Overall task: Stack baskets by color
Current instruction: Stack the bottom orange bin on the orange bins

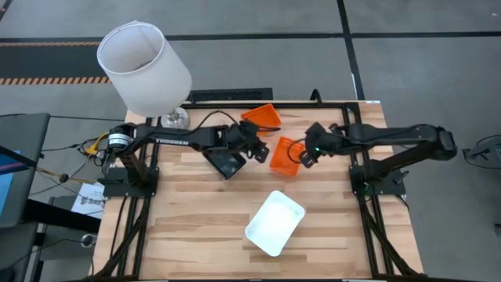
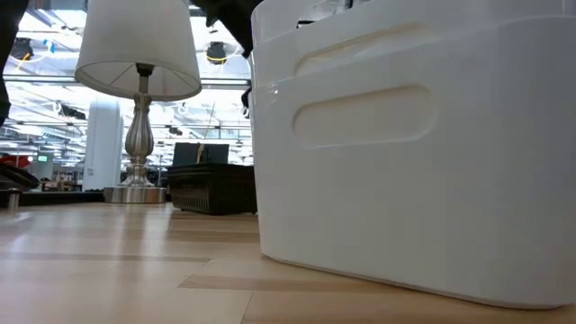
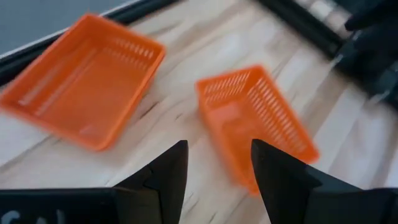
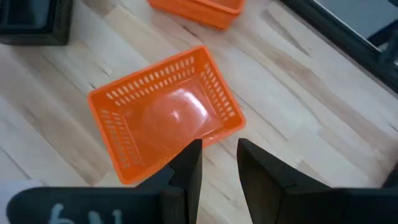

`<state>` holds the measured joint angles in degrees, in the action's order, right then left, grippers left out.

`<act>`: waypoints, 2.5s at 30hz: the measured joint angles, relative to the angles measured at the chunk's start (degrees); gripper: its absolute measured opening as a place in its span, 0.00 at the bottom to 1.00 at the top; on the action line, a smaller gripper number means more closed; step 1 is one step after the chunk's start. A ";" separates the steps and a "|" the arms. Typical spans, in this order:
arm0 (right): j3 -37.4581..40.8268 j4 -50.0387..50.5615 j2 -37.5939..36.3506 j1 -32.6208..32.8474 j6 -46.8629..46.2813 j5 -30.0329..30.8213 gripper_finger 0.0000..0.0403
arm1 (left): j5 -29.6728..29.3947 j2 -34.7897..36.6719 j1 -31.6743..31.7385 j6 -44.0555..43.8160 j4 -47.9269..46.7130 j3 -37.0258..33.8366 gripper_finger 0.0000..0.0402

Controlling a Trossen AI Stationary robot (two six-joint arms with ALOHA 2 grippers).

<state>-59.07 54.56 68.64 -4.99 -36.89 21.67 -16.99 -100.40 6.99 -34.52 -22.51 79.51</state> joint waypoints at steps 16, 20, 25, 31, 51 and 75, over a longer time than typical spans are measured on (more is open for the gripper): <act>-0.02 3.46 -2.11 6.51 -6.64 4.34 0.31 | -4.89 -11.33 -3.40 -3.61 13.75 -1.36 0.41; 0.00 3.53 -0.98 6.51 -6.36 4.16 0.31 | -6.34 -15.37 -3.46 -4.22 12.04 2.90 0.41; 0.00 3.73 -0.77 6.55 -6.06 4.11 0.31 | -4.77 -20.33 -3.54 -4.17 8.44 7.80 0.41; 0.00 3.84 -1.18 6.84 -5.11 4.09 0.31 | -4.39 -23.92 -3.55 -4.04 6.29 10.88 0.41; 0.04 10.10 -4.90 6.88 -6.92 7.30 0.31 | -2.51 -26.28 -2.21 -0.04 -3.90 20.06 0.00; 0.00 12.92 -12.24 6.78 -8.26 11.46 0.31 | 4.14 -25.09 18.62 31.73 -36.84 44.67 0.00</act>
<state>-59.07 67.48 56.40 1.80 -45.14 33.12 -12.85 -125.49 25.61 -2.79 -59.35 124.18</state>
